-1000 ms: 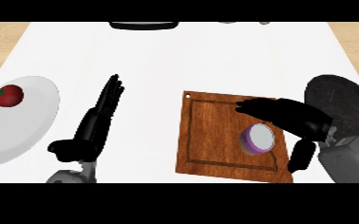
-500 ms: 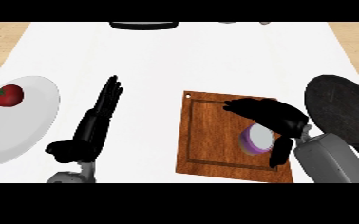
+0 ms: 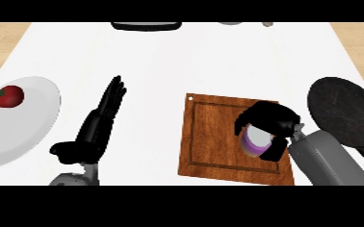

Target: Pick the can from the cutting board and place it in the pan

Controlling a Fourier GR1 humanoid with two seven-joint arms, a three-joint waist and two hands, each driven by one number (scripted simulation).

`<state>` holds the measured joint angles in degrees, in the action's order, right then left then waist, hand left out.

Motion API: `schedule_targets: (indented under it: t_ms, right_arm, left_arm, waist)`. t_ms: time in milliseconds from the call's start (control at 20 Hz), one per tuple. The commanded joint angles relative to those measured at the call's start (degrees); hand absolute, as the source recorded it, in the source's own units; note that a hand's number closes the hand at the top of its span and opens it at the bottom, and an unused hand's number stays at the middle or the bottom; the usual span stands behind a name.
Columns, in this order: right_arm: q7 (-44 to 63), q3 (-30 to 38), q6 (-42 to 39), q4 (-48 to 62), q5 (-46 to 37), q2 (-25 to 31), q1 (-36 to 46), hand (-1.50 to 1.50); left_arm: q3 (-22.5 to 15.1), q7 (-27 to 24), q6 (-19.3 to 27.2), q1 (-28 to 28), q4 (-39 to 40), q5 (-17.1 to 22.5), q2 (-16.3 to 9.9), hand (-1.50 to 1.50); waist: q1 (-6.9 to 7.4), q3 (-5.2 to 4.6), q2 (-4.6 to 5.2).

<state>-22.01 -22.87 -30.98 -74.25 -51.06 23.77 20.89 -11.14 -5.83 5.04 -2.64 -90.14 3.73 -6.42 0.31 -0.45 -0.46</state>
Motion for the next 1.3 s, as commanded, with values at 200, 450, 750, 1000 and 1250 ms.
schedule_targets:
  t_ms: [200,450,750,1000,1250]
  right_arm:
    - [-4.07,-0.89,6.34,-1.17,-6.18,-1.14,-4.45,1.50]
    - [-6.18,4.06,8.65,-1.99,-5.89,-2.11,-2.77,1.50]
    - [15.54,13.56,16.61,-3.80,-5.80,-9.84,-9.95,1.50]
    - [34.43,15.10,25.04,-14.39,-10.94,-19.21,-15.68,1.50]
    - [42.79,11.90,31.44,-31.36,-19.40,-21.78,-20.09,1.50]
  left_arm:
    - [-0.46,-2.86,-0.05,0.81,2.64,-2.48,2.15,0.00]
    - [0.36,0.83,-1.54,2.75,-3.09,-1.32,1.10,0.00]
    - [2.19,-0.61,0.90,1.47,0.40,-1.51,2.25,0.00]
    - [2.67,-0.94,-0.73,4.32,-0.16,-0.68,0.60,0.00]
    - [3.60,-0.07,-0.50,1.54,-0.17,-0.79,0.35,0.00]
  waist:
    - [-0.41,0.44,0.43]
    - [-0.23,0.45,0.39]
    - [-3.39,0.37,0.00]
    - [-3.75,0.23,-0.58]
    - [-2.83,0.33,-0.25]
